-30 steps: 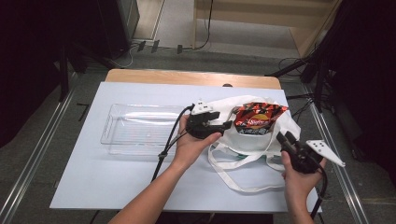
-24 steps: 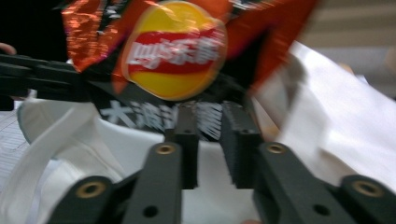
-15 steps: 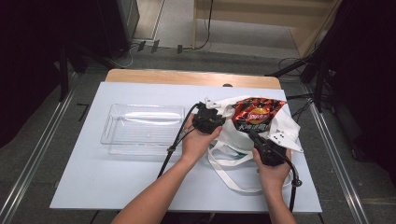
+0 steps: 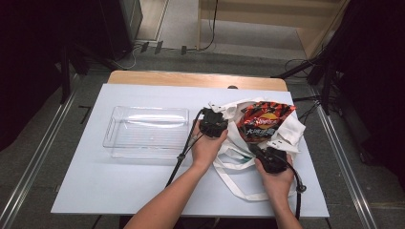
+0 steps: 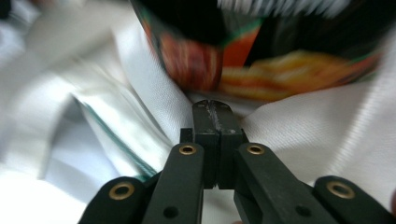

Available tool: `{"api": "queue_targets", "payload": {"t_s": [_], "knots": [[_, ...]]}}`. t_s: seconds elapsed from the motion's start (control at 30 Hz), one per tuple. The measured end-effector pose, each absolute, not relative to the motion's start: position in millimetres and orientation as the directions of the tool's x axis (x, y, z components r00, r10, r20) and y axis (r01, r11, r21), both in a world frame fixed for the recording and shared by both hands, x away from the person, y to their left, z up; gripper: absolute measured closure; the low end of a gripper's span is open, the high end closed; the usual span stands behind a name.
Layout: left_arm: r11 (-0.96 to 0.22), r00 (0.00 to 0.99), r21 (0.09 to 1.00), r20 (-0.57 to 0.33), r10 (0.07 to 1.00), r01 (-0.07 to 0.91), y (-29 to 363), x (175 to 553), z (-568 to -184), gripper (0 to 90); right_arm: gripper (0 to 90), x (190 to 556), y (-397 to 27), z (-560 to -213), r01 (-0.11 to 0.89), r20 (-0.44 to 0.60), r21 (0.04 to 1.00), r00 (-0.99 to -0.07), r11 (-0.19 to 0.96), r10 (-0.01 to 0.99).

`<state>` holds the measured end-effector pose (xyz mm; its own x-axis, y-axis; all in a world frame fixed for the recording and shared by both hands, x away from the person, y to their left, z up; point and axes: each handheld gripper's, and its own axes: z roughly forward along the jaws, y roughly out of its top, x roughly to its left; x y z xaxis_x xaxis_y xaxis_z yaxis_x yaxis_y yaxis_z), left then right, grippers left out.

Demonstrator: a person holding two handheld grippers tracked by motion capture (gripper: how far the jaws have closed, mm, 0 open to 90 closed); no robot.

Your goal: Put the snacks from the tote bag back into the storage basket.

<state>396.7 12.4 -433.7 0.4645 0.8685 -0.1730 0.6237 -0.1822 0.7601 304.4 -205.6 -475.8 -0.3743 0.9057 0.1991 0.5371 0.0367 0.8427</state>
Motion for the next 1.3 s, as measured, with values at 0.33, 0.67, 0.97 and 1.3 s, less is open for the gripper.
{"api": "queue_targets", "payload": {"t_s": [0.33, 0.67, 0.97, 1.3], "knots": [[-0.186, 0.49, 0.779, -0.172, 0.854, 0.598, 13, 388, -441, 78.4, 53.0, 298, -249, -437, 0.329, 0.215, 0.937, -0.265, -0.122, 0.94], [-0.172, 0.566, 0.824, -0.204, 0.799, 0.54, 28, 365, -425, 69.9, 80.1, 319, -245, -441, 0.363, 0.228, 0.926, -0.309, -0.107, 0.924], [-0.177, 0.62, 0.858, -0.192, 0.761, 0.483, 33, 346, -416, 64.4, 90.0, 311, -246, -432, 0.309, 0.238, 0.943, -0.356, -0.127, 0.904], [-0.213, 0.632, 0.841, -0.183, 0.753, 0.498, 29, 346, -425, 61.4, 90.0, 292, -252, -398, 0.209, 0.31, 0.947, -0.401, -0.244, 0.862]]}}
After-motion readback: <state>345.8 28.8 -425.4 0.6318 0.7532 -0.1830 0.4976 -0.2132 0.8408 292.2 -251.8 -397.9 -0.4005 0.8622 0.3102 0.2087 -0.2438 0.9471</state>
